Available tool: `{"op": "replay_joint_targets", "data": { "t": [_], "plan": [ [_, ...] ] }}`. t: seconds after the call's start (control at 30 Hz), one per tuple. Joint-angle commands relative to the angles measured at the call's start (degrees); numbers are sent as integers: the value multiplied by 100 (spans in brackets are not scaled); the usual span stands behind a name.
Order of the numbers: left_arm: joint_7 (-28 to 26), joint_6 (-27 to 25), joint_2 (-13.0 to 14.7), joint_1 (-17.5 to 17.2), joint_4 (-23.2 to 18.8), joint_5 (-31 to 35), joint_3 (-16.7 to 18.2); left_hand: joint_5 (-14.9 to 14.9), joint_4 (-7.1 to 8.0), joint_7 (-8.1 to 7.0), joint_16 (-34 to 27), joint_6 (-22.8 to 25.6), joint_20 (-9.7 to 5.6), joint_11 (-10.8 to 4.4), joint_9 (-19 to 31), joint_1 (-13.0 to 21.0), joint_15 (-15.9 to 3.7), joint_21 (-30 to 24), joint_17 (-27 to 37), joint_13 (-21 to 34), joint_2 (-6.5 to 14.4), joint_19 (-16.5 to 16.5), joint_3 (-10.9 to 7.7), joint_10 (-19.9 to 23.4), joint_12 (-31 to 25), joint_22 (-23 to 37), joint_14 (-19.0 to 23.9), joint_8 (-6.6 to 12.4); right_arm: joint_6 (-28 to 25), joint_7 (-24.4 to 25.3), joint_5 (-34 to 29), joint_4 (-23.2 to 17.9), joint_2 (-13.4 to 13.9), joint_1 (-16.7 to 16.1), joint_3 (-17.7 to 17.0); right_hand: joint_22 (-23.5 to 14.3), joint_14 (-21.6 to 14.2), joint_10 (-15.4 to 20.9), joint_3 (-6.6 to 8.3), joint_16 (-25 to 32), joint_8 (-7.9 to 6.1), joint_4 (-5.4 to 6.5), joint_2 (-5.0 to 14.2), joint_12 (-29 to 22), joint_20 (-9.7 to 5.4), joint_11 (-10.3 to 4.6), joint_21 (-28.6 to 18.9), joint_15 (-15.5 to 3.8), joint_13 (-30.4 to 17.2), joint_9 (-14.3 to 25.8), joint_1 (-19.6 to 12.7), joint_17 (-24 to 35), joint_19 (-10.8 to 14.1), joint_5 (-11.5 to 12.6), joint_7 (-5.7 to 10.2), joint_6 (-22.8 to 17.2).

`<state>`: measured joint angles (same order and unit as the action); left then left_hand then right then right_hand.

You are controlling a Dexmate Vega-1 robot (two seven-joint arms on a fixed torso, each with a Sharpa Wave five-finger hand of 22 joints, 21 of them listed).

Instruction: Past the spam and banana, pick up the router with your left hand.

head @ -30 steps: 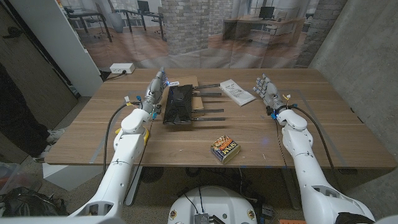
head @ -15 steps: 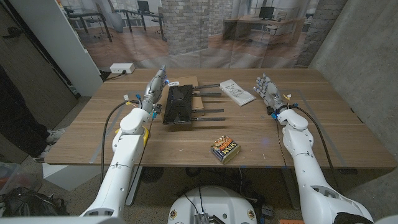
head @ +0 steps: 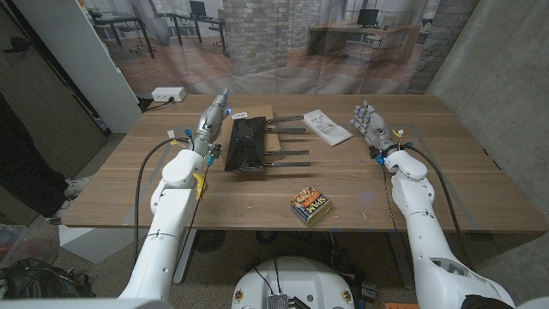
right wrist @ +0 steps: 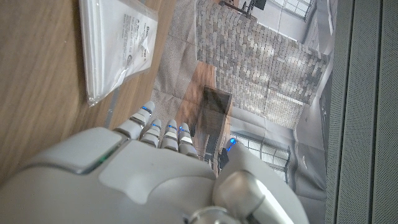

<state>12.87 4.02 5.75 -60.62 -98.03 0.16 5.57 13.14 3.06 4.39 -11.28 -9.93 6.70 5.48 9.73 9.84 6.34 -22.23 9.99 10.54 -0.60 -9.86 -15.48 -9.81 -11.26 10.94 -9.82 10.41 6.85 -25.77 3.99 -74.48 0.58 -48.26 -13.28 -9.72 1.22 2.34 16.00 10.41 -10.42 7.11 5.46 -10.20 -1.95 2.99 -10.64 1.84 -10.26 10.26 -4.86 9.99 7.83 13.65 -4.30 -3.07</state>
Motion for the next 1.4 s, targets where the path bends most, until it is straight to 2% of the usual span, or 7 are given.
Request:
{"op": "replay_joint_targets", "data": {
  "t": [0.03,0.2,1.03,1.4],
  "plan": [
    [-19,-127,-18,-267,-470,169,93,30,-50,47,-10,-829,56,49,21,13,83,11,25,21,-66,-390,-17,-747,-21,6,-771,31,-13,-63,1,-73,-23,-38,-23,-11,-28,6,16,39,-48,-14,35,-52,19,69,-46,56,-14,23,24,17,58,42,-47,-16],
    [-5,-135,-19,-352,-598,199,133,33,-84,60,-13,-848,124,64,23,46,126,23,28,23,-95,-382,-2,-766,-13,8,-756,23,-6,-67,-11,-104,-34,-47,-15,-11,-31,1,14,40,-49,-15,32,-50,22,70,-46,60,-14,23,26,17,58,43,-48,-19],
    [97,-249,-111,-754,-1181,165,266,44,-164,109,-12,-935,170,121,26,128,191,47,35,29,-159,-343,35,-776,-11,16,-732,-4,-14,-144,-28,-132,-21,-13,22,-11,-40,19,2,39,-52,-19,17,-53,30,88,-45,70,-15,23,38,18,64,47,-68,-33],
    [117,-485,-219,-948,-1446,27,315,50,-189,122,-16,-983,207,153,27,152,236,50,38,31,-190,-316,56,-790,-7,20,-711,-13,14,-204,-4,-77,20,62,10,-11,-46,23,-2,40,-52,-21,13,-53,35,92,-45,76,-15,23,41,18,65,49,-70,-35]
  ]
}}
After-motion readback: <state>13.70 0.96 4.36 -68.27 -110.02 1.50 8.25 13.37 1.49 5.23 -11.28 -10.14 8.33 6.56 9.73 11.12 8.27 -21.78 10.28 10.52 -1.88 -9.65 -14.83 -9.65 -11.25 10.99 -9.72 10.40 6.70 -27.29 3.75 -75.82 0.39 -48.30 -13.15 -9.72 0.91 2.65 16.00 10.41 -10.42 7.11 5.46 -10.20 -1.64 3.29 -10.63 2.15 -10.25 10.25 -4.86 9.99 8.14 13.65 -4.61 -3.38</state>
